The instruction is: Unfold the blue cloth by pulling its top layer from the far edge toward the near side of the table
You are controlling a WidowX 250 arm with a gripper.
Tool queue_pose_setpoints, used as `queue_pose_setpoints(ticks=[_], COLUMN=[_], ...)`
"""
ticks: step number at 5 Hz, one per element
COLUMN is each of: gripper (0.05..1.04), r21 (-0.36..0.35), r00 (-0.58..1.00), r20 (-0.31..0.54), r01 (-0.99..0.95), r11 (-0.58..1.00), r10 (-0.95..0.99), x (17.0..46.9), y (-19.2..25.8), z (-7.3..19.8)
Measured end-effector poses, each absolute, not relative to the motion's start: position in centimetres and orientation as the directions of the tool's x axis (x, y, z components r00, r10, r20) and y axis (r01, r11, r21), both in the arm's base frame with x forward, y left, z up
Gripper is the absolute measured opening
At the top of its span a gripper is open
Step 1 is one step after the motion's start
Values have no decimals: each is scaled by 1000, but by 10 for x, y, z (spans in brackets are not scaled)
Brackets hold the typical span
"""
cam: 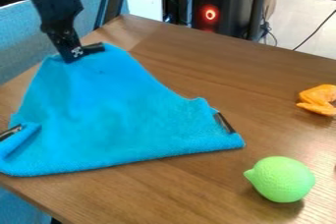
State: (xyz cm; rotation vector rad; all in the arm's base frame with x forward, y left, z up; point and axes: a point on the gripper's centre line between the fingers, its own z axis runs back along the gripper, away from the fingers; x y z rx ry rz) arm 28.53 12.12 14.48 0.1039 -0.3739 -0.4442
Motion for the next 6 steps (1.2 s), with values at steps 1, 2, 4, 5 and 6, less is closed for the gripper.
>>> queue_pose_setpoints(ticks=[1,2,4,5,6], gripper=[55,55,55,55,55], r21=[224,264,262,188,136], r00=[800,792,747,737,727], r20=[271,183,140,141,149], r01=[489,531,605,635,657], r11=[843,805,752,749,742], r10=[-536,-582,-650,-661,-671], x=[260,238,202,178,165], y=[77,49,1,-18,-32], z=[131,107,107,120,130])
